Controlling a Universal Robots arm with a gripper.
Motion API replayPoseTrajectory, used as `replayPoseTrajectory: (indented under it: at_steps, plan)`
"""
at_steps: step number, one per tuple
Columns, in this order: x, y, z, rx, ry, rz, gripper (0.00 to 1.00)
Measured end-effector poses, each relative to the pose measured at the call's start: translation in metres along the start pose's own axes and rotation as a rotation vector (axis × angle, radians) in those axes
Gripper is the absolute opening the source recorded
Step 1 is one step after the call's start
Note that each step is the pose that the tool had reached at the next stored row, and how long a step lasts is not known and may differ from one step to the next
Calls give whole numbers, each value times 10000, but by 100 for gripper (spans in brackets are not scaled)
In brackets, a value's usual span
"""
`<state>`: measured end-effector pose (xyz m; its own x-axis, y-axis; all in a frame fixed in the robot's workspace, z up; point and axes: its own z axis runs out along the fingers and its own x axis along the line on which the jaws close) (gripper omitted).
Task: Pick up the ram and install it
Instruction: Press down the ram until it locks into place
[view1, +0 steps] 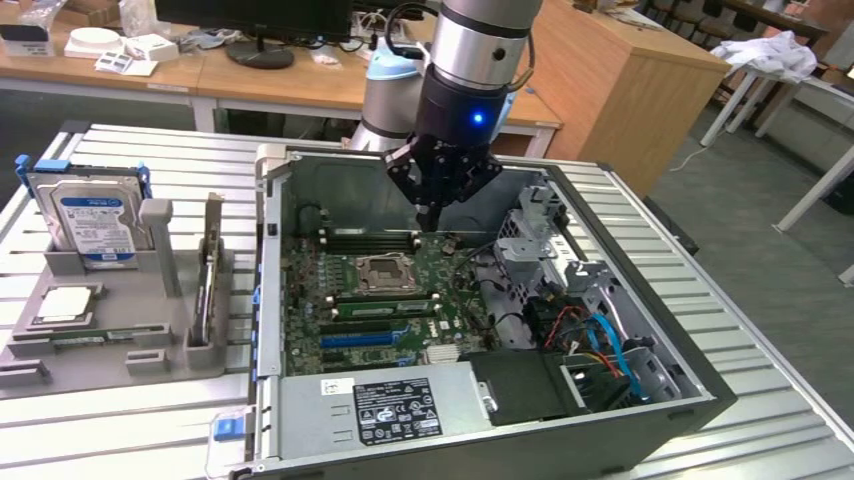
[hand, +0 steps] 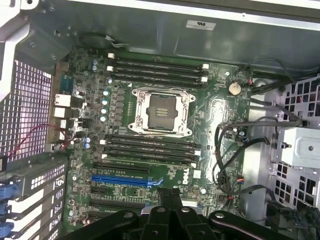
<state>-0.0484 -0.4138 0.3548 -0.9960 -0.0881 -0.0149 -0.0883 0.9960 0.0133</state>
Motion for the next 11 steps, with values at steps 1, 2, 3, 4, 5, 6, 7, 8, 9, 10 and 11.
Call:
replayPoseTrajectory:
  at_steps: [1, 2, 3, 4, 5, 6, 7, 8, 9, 10, 11]
  plan:
    - [0, 0, 0, 0, 0, 0, 11]
    - [0, 0, 0, 0, 0, 0, 11]
    - [0, 0, 0, 0, 0, 1, 11]
    - [0, 0, 0, 0, 0, 1, 11]
    - [2, 0, 0, 0, 0, 3, 11]
    - [5, 1, 0, 0, 0, 5, 11]
    - [6, 1, 0, 0, 0, 2, 11]
    - [8, 1, 0, 0, -1, 1, 11]
    - [11, 1, 0, -1, -1, 1, 11]
    - [15, 2, 0, 0, 0, 2, 11]
    - [20, 2, 0, 0, 0, 2, 11]
